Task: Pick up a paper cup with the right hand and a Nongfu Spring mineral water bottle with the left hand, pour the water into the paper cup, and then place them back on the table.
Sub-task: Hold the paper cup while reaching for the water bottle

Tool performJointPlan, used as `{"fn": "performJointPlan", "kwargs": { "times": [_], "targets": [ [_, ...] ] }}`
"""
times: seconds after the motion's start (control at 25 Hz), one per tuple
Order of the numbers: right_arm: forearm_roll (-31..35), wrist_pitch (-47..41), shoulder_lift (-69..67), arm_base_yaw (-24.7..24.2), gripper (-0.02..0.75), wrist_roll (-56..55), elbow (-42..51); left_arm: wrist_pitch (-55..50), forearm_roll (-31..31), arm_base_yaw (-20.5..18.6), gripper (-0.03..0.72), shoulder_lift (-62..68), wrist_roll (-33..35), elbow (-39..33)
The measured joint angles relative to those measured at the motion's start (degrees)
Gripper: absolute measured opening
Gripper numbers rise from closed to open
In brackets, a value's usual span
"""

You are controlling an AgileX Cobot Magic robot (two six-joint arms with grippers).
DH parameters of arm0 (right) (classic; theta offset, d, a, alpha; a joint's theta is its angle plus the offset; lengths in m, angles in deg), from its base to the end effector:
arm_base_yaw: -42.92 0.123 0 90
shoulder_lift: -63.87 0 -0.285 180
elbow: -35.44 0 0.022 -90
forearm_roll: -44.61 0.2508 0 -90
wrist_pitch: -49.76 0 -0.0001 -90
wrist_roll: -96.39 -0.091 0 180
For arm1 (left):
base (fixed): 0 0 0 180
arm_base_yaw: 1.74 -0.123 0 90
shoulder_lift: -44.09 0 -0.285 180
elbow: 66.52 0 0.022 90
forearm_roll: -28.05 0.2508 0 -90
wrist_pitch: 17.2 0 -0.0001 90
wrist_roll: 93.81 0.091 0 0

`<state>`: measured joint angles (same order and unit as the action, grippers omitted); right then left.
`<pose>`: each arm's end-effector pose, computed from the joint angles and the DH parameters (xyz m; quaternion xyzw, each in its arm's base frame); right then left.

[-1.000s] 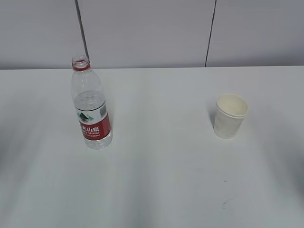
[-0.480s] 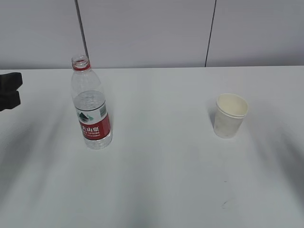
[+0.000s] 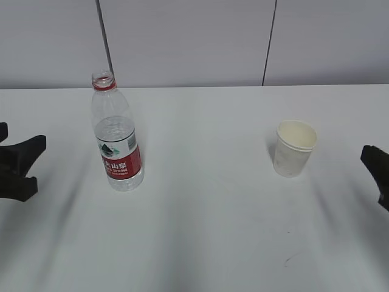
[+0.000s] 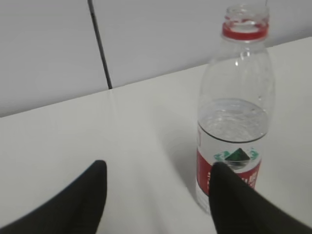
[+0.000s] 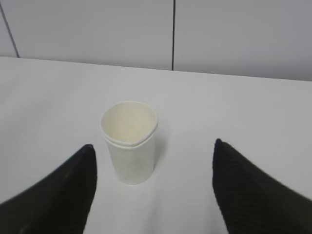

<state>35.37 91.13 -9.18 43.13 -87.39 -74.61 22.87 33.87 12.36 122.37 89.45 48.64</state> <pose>0.1739 0.0103 0.1896 -0.0564 0.7747 0.0250 0.6293 0.1912 -0.0541 0.1938 0.1682 0.7653 -0.0601 0.6185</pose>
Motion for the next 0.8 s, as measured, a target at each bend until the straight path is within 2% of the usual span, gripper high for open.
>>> {"fn": "performJointPlan", "kwargs": {
  "times": [0.4, 0.56, 0.8],
  "targets": [
    [-0.59, 22.24, -21.95, 0.0, 0.552, -0.23, 1.22, 6.8, 1.34, 0.0, 0.418, 8.45, -0.66, -0.11],
    [-0.59, 23.48, -27.82, 0.0, 0.552, -0.23, 0.84, 9.31, 1.34, 0.0, 0.418, 8.8, -0.66, -0.11],
    [-0.59, 23.71, -29.12, 0.0, 0.552, -0.23, 0.72, 9.43, 1.34, 0.0, 0.418, 8.8, -0.66, -0.11]
  ]
}}
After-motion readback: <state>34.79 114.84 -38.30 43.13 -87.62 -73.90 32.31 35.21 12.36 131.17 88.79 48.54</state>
